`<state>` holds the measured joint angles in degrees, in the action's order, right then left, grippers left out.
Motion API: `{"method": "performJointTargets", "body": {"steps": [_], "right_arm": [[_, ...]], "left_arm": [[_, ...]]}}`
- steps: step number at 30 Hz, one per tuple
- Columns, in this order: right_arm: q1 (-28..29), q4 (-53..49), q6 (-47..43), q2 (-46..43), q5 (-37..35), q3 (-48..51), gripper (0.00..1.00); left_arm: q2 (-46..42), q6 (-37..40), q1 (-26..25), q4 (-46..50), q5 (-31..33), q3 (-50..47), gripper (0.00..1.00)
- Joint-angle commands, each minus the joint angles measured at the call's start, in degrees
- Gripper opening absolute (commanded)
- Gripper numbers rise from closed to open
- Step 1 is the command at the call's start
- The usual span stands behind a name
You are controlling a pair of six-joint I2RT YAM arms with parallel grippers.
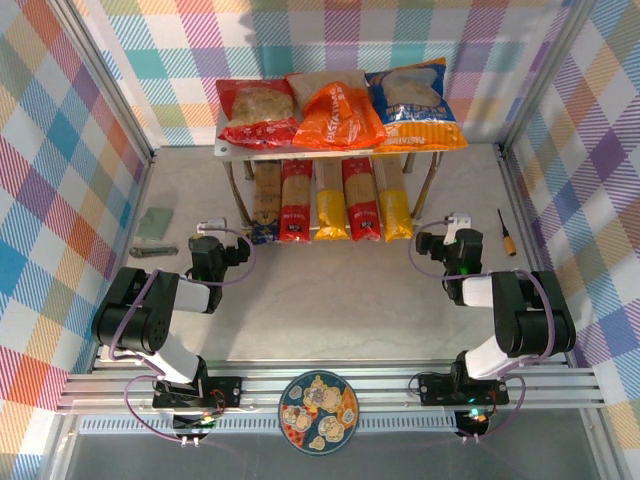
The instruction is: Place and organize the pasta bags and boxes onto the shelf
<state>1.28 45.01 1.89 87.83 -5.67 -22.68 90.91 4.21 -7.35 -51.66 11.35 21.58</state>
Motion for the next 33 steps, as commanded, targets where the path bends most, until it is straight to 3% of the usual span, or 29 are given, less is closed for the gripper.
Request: {"method": "performJointTargets", "body": {"steps": [1, 33], "right_arm": [[-0.2, 2.71, 0.04, -0.21, 1.1, -0.53, 0.99], [-0.22, 2.71, -0.01, -0.21, 1.1, -0.53, 0.99]], "left_arm": [[-0.64, -0.64, 0.67, 0.42, -1.17, 0.83, 1.0], [-0.52, -0.95, 1.23, 1.66, -2.32, 1.56, 1.0]]}}
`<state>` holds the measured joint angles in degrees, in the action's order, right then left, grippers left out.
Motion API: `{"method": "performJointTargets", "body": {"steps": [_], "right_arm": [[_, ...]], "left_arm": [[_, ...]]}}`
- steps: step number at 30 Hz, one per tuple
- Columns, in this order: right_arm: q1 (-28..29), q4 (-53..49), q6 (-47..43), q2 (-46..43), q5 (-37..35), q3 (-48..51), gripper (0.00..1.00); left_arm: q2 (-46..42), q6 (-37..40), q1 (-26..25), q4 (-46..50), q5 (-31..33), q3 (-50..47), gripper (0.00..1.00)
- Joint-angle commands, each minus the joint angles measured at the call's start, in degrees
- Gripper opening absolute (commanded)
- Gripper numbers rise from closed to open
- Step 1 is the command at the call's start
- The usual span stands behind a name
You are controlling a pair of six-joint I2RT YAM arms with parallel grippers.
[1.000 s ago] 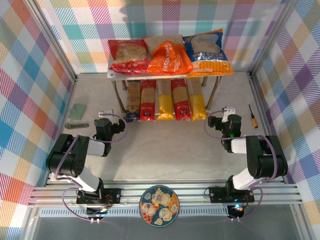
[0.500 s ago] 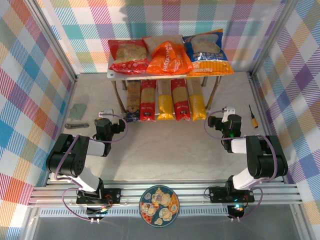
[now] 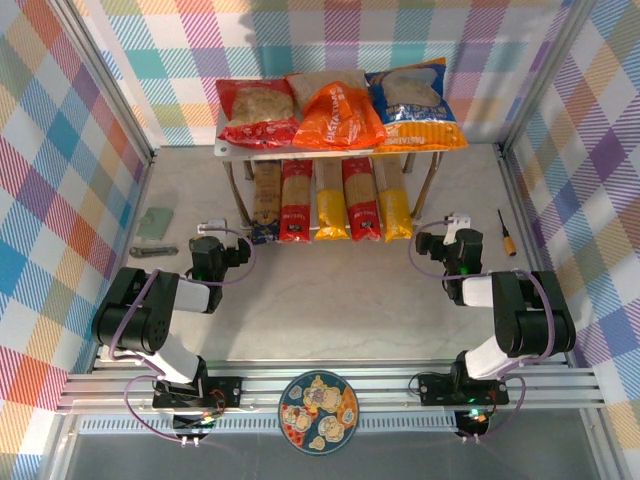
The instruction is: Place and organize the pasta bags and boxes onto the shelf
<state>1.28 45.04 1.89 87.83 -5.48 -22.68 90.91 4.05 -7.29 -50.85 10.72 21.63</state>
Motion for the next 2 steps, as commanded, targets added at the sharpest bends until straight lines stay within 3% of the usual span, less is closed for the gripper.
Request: {"method": "performJointTargets", "body": {"steps": [1, 2], "right_arm": [[-0.19, 2.69, 0.0, -0.27, 0.9, -0.53, 0.99], [-0.18, 2.69, 0.04, -0.26, 0.9, -0.53, 0.99]], "left_arm": [[-0.48, -1.05, 1.58, 1.54, -2.24, 1.79, 1.0], [-0.49, -1.14, 1.75, 1.65, -2.58, 1.88, 1.0]]}}
